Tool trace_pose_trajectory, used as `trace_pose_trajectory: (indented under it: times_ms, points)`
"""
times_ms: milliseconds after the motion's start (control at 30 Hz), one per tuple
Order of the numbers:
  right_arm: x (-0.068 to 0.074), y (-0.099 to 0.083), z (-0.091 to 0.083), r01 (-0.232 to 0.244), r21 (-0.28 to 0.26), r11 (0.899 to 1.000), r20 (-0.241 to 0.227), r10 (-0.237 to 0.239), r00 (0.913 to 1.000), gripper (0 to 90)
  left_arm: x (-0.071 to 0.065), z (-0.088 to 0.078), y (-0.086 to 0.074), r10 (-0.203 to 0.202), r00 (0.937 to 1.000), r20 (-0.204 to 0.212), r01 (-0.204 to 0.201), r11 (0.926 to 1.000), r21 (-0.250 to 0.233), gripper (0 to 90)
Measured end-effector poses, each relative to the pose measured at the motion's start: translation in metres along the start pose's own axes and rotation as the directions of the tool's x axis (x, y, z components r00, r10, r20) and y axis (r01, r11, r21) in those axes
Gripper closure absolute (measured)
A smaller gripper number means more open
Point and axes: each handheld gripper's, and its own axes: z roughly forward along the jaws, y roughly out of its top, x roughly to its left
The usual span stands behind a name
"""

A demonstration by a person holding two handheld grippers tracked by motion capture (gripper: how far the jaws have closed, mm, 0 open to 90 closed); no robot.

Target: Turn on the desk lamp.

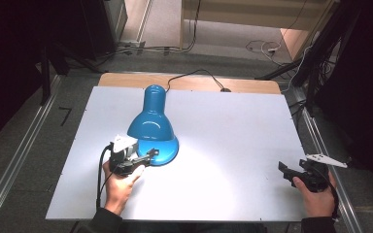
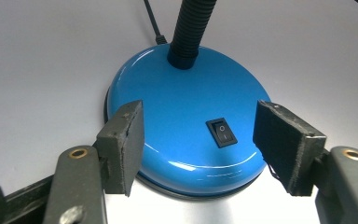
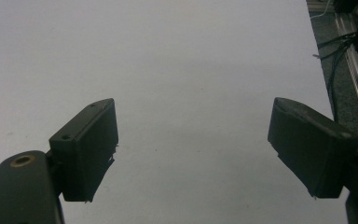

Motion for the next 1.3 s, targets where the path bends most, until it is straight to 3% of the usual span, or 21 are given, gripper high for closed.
trace_pose_trajectory:
  times_ms: [567, 1300]
  points:
    - [0.000, 0.000, 0.000, 0.003, -0.001, 1.000, 0.002, -0.003, 1.0000, 14.7, 0.018, -0.016, 0.000, -0.036, 0.9981, -0.050, 0.035, 0.9991, -0.023, 26.9]
    - [0.000, -0.001, 0.000, -0.001, 0.000, 1.000, 0.001, 0.001, 1.0000, 14.7, 0.024, -0.023, 0.000, -0.034, 0.9980, -0.053, 0.033, 0.9992, -0.024, 26.8]
